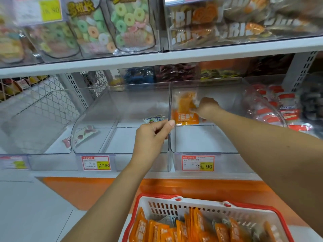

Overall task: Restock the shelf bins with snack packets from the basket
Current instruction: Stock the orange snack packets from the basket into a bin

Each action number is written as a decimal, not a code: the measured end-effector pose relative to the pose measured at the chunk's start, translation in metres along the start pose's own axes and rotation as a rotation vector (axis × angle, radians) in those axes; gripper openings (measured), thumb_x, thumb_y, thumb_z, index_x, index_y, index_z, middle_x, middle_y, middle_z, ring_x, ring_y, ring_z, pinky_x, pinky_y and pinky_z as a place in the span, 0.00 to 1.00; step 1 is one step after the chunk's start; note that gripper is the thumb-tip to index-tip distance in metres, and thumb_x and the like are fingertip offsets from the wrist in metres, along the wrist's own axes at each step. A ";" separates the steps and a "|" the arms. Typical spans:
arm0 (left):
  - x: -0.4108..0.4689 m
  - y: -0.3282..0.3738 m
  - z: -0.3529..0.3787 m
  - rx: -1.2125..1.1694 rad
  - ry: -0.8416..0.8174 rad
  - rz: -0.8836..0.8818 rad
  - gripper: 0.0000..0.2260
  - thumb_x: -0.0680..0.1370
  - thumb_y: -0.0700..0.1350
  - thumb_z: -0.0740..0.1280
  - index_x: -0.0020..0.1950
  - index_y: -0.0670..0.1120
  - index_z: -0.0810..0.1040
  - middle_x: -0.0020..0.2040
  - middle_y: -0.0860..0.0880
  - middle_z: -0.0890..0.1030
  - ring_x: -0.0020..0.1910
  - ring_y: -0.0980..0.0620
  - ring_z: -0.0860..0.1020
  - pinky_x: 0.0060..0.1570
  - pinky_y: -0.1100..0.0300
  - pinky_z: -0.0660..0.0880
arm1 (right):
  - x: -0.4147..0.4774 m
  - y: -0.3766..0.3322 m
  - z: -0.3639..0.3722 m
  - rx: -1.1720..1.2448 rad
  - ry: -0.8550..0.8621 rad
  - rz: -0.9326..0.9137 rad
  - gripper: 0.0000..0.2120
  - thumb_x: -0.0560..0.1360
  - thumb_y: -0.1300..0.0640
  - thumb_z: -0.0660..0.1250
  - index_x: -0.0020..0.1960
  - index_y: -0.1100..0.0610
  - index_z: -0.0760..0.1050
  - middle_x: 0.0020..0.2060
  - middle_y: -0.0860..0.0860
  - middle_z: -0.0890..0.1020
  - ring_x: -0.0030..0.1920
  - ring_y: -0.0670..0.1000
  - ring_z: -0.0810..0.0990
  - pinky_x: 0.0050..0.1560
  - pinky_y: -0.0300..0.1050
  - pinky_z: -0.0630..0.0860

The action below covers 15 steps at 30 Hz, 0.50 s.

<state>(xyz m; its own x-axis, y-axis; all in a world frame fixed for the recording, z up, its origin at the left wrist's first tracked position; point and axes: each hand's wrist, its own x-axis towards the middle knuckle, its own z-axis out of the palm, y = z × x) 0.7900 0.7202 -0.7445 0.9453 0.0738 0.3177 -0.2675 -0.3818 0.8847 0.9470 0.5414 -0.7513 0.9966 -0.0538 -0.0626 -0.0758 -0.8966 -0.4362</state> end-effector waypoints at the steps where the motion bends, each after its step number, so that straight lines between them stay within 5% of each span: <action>1: -0.001 0.000 0.000 0.021 0.019 0.025 0.11 0.78 0.49 0.66 0.46 0.45 0.84 0.26 0.57 0.76 0.26 0.63 0.71 0.31 0.67 0.70 | -0.006 -0.003 -0.005 -0.044 0.003 -0.043 0.16 0.77 0.46 0.65 0.52 0.59 0.73 0.48 0.57 0.82 0.45 0.56 0.82 0.47 0.46 0.77; 4: -0.011 -0.001 0.003 0.092 0.098 0.113 0.10 0.78 0.48 0.66 0.50 0.45 0.84 0.29 0.46 0.77 0.30 0.58 0.70 0.37 0.55 0.75 | -0.048 -0.018 -0.025 -0.261 0.046 -0.226 0.16 0.77 0.47 0.64 0.51 0.60 0.76 0.49 0.56 0.80 0.49 0.56 0.78 0.47 0.45 0.72; 7: -0.031 0.008 0.003 0.173 0.196 0.231 0.09 0.78 0.45 0.66 0.56 0.46 0.82 0.30 0.60 0.73 0.31 0.64 0.73 0.35 0.73 0.68 | -0.105 -0.026 -0.038 -0.345 0.185 -0.344 0.17 0.76 0.46 0.66 0.49 0.61 0.77 0.48 0.59 0.80 0.50 0.61 0.79 0.44 0.47 0.71; 10: -0.063 0.006 -0.002 0.131 0.207 0.246 0.07 0.79 0.45 0.64 0.45 0.50 0.81 0.27 0.58 0.73 0.30 0.61 0.73 0.31 0.69 0.67 | -0.160 -0.020 -0.032 -0.367 0.164 -0.411 0.17 0.76 0.45 0.64 0.39 0.58 0.73 0.41 0.58 0.78 0.47 0.61 0.79 0.41 0.46 0.69; 15: -0.141 -0.064 -0.007 0.409 -0.217 -0.016 0.10 0.79 0.43 0.63 0.40 0.47 0.79 0.34 0.52 0.79 0.33 0.55 0.75 0.35 0.58 0.68 | -0.230 0.004 0.004 -0.384 -0.052 -0.459 0.21 0.78 0.45 0.60 0.32 0.52 0.60 0.36 0.51 0.71 0.42 0.54 0.73 0.41 0.44 0.67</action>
<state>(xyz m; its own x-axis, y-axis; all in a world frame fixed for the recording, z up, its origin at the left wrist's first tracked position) 0.6722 0.7401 -0.8435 0.9775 -0.0955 0.1879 -0.1984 -0.7179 0.6673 0.7178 0.5521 -0.7417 0.9209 0.3897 0.0079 0.3892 -0.9182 -0.0737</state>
